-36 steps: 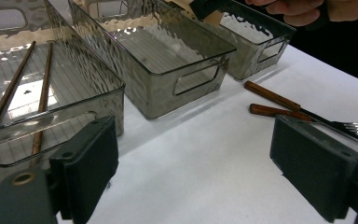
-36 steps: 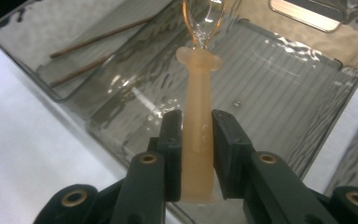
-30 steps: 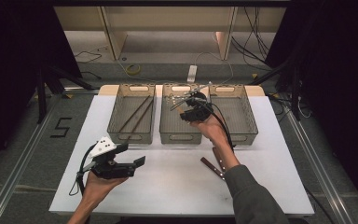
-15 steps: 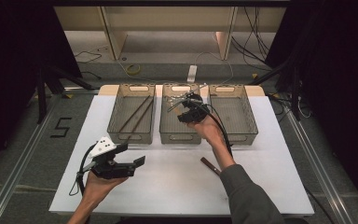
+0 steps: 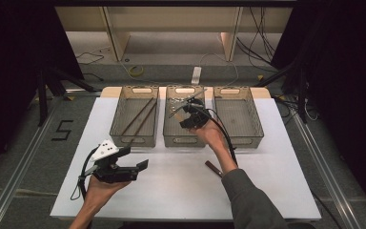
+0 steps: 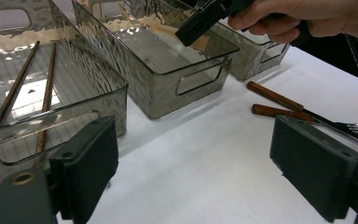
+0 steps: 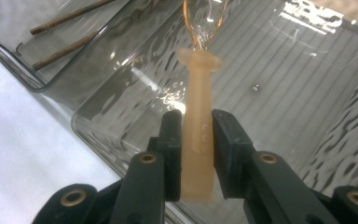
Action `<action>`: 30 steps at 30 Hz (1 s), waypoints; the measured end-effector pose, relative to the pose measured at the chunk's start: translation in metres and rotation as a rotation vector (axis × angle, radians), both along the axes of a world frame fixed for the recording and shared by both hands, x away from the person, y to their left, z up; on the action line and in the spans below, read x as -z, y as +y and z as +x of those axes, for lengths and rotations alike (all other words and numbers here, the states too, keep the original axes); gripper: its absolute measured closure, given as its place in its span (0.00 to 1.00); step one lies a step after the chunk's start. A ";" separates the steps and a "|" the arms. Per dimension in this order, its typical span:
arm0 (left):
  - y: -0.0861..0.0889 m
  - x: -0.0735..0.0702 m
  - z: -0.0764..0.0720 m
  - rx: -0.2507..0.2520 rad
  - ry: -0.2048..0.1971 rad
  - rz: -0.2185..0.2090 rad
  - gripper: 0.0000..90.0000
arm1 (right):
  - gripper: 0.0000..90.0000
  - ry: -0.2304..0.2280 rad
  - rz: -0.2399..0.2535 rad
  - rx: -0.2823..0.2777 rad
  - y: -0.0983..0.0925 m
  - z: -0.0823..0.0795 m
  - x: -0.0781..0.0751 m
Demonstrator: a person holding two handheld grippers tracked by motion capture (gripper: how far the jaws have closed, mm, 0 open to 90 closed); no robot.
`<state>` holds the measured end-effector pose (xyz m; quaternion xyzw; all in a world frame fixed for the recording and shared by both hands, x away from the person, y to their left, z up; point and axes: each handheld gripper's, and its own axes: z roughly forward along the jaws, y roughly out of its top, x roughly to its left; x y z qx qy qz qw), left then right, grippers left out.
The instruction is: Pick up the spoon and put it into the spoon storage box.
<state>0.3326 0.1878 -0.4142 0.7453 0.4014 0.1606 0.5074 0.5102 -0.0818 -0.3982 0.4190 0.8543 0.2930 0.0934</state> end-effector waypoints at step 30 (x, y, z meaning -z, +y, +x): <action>-0.001 0.001 0.000 -0.004 0.006 -0.001 0.16 | 0.42 -0.029 0.092 -0.106 -0.037 -0.044 -0.038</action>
